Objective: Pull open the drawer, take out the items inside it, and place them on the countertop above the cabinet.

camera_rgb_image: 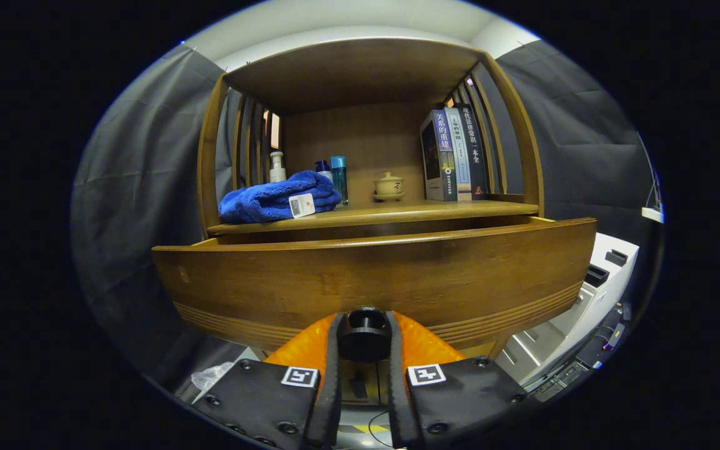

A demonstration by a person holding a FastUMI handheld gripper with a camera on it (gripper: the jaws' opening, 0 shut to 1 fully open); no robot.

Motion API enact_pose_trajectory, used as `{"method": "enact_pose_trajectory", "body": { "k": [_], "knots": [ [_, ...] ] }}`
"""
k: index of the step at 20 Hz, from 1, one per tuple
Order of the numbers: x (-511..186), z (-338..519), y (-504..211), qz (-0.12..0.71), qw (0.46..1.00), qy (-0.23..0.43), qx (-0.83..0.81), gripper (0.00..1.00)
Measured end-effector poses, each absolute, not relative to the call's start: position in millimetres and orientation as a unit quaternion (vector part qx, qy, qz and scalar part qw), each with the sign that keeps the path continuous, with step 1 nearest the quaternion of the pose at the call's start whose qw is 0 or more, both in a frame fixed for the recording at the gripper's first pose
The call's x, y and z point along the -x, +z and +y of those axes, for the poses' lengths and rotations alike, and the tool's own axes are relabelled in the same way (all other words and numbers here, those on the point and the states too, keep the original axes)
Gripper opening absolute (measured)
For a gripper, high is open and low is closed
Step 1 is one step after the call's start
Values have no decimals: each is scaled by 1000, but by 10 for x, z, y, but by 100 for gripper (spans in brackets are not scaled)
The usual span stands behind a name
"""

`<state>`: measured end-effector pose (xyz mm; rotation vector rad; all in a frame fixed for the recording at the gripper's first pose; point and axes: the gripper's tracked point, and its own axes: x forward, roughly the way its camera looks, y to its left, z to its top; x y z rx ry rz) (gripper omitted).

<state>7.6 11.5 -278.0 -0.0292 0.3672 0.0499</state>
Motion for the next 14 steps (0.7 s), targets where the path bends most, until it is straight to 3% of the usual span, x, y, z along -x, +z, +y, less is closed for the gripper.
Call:
{"method": "enact_pose_trajectory", "body": {
  "k": [14],
  "knots": [
    [504, 117, -2689, 212, 977, 30, 8, 39]
  ]
}}
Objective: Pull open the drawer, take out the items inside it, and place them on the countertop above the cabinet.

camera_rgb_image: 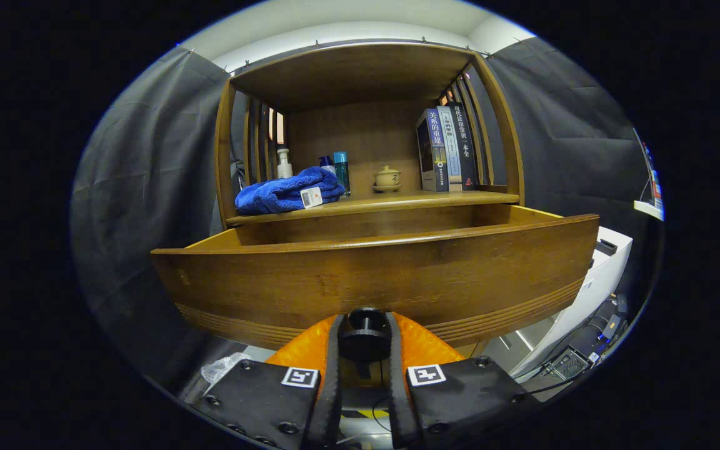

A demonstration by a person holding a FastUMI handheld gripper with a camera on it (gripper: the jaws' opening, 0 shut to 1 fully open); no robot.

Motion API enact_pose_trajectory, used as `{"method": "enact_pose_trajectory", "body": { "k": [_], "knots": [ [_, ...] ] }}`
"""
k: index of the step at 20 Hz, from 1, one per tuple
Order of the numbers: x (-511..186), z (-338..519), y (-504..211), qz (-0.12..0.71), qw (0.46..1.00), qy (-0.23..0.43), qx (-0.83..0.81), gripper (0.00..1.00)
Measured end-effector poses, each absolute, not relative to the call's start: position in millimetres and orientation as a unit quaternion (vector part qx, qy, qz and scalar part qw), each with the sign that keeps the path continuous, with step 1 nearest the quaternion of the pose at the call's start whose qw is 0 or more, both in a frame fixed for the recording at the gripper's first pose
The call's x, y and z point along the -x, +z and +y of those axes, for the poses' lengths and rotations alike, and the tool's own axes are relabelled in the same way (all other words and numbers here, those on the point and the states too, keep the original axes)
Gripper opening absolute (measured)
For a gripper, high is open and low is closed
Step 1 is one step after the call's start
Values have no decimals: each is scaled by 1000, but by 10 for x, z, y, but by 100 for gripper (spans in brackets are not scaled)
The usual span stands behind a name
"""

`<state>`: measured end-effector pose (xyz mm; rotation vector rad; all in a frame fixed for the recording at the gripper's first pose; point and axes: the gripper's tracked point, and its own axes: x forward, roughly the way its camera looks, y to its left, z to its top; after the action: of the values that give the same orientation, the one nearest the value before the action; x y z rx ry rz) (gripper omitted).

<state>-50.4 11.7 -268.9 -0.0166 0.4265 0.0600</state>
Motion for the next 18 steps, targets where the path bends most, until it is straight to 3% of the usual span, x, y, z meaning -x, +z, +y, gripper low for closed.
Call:
{"method": "enact_pose_trajectory", "body": {
  "k": [13, 18],
  "knots": [
    [770, 94, -2744, 231, 972, 26, 10, 39],
    [775, 89, -2752, 231, 973, 19, 6, 45]
  ]
}}
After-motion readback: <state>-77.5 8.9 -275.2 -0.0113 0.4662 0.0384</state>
